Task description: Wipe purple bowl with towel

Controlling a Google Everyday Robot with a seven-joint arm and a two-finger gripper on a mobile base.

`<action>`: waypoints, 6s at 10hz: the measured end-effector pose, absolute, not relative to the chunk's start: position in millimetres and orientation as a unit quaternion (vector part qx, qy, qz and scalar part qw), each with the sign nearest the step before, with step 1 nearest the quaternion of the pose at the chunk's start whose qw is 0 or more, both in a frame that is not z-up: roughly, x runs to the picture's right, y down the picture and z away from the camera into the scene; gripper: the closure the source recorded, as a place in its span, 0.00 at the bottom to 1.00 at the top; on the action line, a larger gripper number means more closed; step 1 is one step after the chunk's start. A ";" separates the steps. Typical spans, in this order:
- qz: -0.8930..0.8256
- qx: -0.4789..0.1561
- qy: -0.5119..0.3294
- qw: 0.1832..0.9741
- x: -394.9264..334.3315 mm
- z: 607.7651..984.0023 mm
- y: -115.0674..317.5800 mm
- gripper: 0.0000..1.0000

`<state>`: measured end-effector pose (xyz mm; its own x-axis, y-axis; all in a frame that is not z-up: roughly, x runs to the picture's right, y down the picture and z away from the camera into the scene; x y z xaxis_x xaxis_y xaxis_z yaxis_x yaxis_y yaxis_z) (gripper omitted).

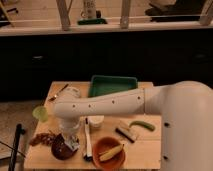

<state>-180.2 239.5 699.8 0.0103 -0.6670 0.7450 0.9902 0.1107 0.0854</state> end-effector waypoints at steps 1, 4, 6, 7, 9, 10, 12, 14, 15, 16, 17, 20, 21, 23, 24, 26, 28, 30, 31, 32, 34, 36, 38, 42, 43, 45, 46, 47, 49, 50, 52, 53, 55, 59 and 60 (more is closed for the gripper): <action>-0.629 -0.238 -0.332 0.661 -193.2 698.8 235.8 1.00; -0.665 -0.223 -0.341 0.626 -228.6 688.0 237.2 1.00; -0.683 -0.220 -0.351 0.601 -238.4 676.8 250.0 1.00; -0.690 -0.221 -0.356 0.590 -238.0 670.6 258.4 1.00; -0.702 -0.224 -0.367 0.568 -236.3 659.3 276.4 1.00; -0.704 -0.227 -0.371 0.561 -231.8 656.8 283.2 1.00; -0.699 -0.238 -0.370 0.564 -210.2 657.6 289.0 1.00; -0.685 -0.247 -0.361 0.582 -187.4 663.5 282.3 1.00; -0.680 -0.248 -0.357 0.590 -183.9 666.6 276.9 1.00; -0.676 -0.250 -0.350 0.598 -181.4 673.2 268.3 1.00; -0.671 -0.252 -0.342 0.607 -178.2 680.9 257.5 1.00; -0.667 -0.250 -0.332 0.618 -183.6 698.9 229.8 1.00; -0.671 -0.247 -0.331 0.616 -193.7 700.5 224.2 1.00; -0.681 -0.240 -0.334 0.606 -213.8 699.5 220.4 1.00; -0.690 -0.235 -0.338 0.596 -225.5 697.4 220.8 1.00; -0.707 -0.226 -0.346 0.575 -240.2 688.3 226.4 1.00; -0.719 -0.219 -0.352 0.557 -245.5 675.7 236.9 1.00; -0.728 -0.215 -0.364 0.540 -247.0 659.8 256.9 1.00; -0.728 -0.218 -0.367 0.537 -243.5 657.2 265.8 1.00; -0.726 -0.225 -0.368 0.536 -232.4 657.0 274.5 1.00; -0.716 -0.239 -0.367 0.544 -205.6 659.5 282.8 1.00; -0.701 -0.252 -0.362 0.560 -178.1 665.5 282.7 1.00; -0.687 -0.256 -0.353 0.582 -163.4 676.6 268.0 1.00; -0.683 -0.247 -0.339 0.598 -184.3 699.6 227.3 1.00; -0.685 -0.244 -0.339 0.597 -196.1 702.5 222.2 1.00; -0.697 -0.236 -0.344 0.584 -223.2 702.8 218.7 1.00; -0.707 -0.229 -0.350 0.570 -238.8 700.2 220.2 1.00; -0.718 -0.221 -0.359 0.554 -250.9 694.6 225.8 1.00; -0.729 -0.216 -0.371 0.534 -256.5 683.6 240.1 1.00; -0.730 -0.216 -0.379 0.526 -252.9 679.7 250.9 1.00; -0.730 -0.224 -0.395 0.511 -230.8 678.4 273.1 1.00; -0.727 -0.230 -0.400 0.508 -217.2 678.6 280.4 1.00; -0.717 -0.243 -0.406 0.512 -185.6 681.2 287.4 1.00; -0.700 -0.237 -0.396 0.545 -159.5 691.2 258.1 1.00; -0.701 -0.235 -0.392 0.548 -162.9 693.1 248.9 1.00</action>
